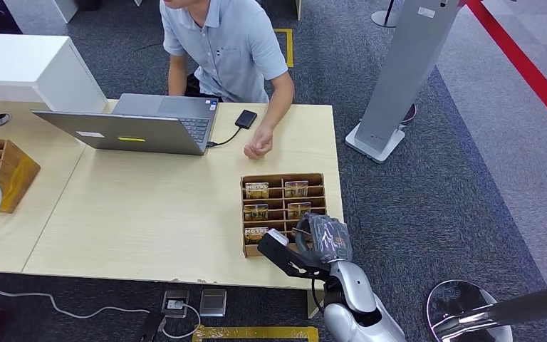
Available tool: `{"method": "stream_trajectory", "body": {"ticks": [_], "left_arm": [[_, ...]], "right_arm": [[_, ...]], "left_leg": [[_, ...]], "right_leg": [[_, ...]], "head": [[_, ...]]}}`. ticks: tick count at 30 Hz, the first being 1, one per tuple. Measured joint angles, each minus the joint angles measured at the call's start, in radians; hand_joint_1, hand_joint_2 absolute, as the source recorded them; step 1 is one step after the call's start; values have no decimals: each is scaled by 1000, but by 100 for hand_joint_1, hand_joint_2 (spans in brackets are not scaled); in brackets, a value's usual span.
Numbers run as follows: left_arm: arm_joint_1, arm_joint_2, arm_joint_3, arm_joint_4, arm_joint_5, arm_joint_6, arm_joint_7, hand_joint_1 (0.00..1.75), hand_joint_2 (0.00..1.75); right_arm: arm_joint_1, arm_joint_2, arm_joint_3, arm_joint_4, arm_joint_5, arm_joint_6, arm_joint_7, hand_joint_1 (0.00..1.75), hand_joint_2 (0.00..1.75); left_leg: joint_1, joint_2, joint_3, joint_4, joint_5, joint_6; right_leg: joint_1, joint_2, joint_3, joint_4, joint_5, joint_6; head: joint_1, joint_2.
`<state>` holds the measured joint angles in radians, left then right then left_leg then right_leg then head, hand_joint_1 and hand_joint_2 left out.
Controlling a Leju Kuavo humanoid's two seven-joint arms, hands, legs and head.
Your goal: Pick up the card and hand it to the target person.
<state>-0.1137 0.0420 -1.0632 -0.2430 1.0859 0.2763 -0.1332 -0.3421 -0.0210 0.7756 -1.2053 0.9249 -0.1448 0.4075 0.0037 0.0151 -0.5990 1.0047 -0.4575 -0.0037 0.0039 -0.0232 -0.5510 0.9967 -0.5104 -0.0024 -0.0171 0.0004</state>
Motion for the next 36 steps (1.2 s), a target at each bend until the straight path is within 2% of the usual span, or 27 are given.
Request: {"method": "stream_trajectory", "body": {"ticks": [9, 23, 28, 31, 36], "left_arm": [[0, 0, 0, 0, 12, 2, -2, 0, 175], [1, 0, 0, 0, 21, -4, -16, 0, 175], [1, 0, 0, 0, 10, -15, -18, 0, 175], [0, 0, 0, 0, -8, -25, -20, 0, 175], [-10, -1, -4, 0, -42, -44, -4, 0, 175]], "right_arm": [[4, -5, 0, -34, 23, -25, -14, 175, 175], [-16, -62, -4, -355, 39, -48, -36, 175, 175], [-65, -64, -5, -384, -17, -54, -57, 175, 175], [-121, -59, -3, -368, -101, -40, -74, 175, 175], [-283, -28, 1, -202, -286, -21, -110, 175, 175]], "left_leg": [[0, 0, 0, 0, 0, 0], [0, 0, 0, 0, 0, 0], [0, 0, 0, 0, 0, 0], [0, 0, 0, 0, 0, 0], [0, 0, -1, 0, 1, 0]], "right_leg": [[0, 0, 0, 0, 0, 0], [0, 0, 0, 0, 0, 0], [0, 0, 0, 0, 0, 0], [0, 1, 0, 0, 0, 0], [0, 0, 0, 1, 1, 0]], "head": [[0, 0], [0, 0], [0, 0], [0, 0], [0, 0]]}}
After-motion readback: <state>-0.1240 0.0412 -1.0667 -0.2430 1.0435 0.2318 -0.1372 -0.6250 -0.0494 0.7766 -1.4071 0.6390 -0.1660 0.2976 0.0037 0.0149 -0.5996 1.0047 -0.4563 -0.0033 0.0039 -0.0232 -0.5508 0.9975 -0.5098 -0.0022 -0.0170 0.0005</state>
